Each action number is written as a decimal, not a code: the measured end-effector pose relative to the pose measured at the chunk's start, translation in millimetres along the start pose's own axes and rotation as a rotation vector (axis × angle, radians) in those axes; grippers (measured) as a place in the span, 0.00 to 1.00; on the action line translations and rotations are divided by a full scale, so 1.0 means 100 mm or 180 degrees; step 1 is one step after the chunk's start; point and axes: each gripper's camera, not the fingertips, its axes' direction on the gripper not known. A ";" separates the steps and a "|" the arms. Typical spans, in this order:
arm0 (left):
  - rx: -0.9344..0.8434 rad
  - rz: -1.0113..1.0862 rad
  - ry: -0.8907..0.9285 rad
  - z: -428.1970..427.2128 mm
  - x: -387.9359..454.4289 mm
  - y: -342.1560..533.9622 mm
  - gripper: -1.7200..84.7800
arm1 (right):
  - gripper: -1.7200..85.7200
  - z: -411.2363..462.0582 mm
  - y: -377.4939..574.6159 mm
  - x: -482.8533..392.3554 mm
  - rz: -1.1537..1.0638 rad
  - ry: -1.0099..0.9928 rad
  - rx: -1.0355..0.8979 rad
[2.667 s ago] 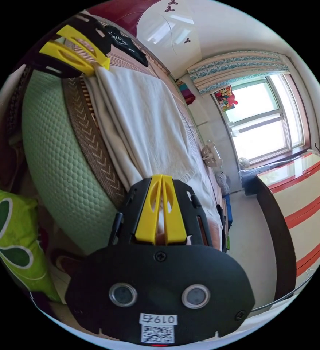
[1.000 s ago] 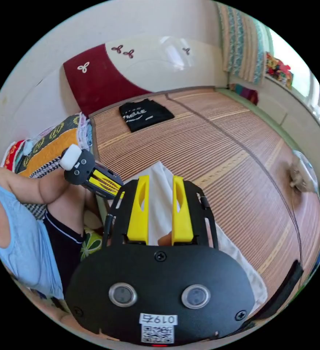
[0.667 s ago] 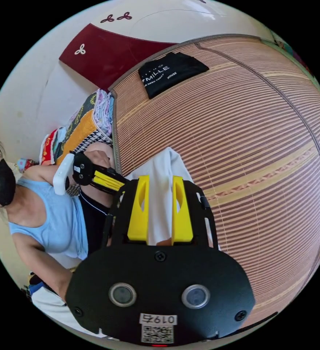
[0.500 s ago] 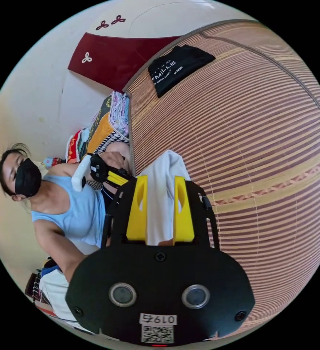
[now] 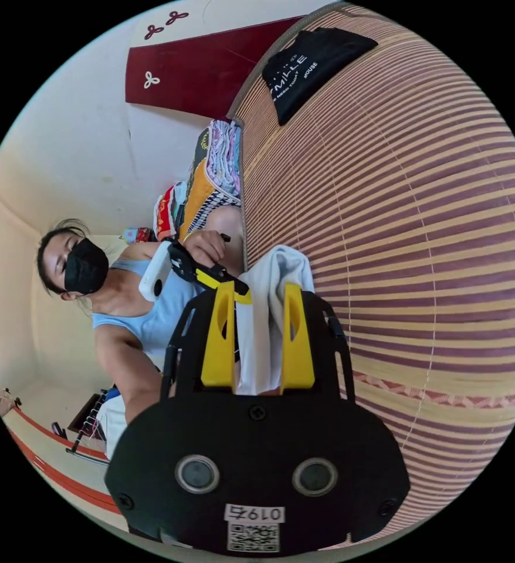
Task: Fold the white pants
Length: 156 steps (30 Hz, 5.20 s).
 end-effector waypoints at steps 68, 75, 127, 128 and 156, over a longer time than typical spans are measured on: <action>0.0118 -0.0320 0.0372 -0.55 -0.41 0.01 0.03 | 0.09 0.81 1.64 -0.54 0.0434 0.1151 0.0945; 0.0630 -0.1206 0.0494 -0.78 -0.89 0.28 0.03 | 0.11 0.83 2.94 -0.94 0.0623 0.1146 0.1521; 0.0058 -0.1330 -0.0057 -0.65 -0.87 0.05 0.03 | 0.10 2.22 6.75 -1.88 0.1996 0.0033 0.4123; 0.0066 -0.1333 -0.0053 -0.65 -0.86 0.05 0.03 | 0.08 2.25 6.74 -1.97 0.1965 0.0195 0.4141; -0.0094 -0.1048 0.0224 -0.76 -0.43 -0.03 0.03 | 0.10 3.42 6.49 -3.25 0.1999 0.1251 0.3488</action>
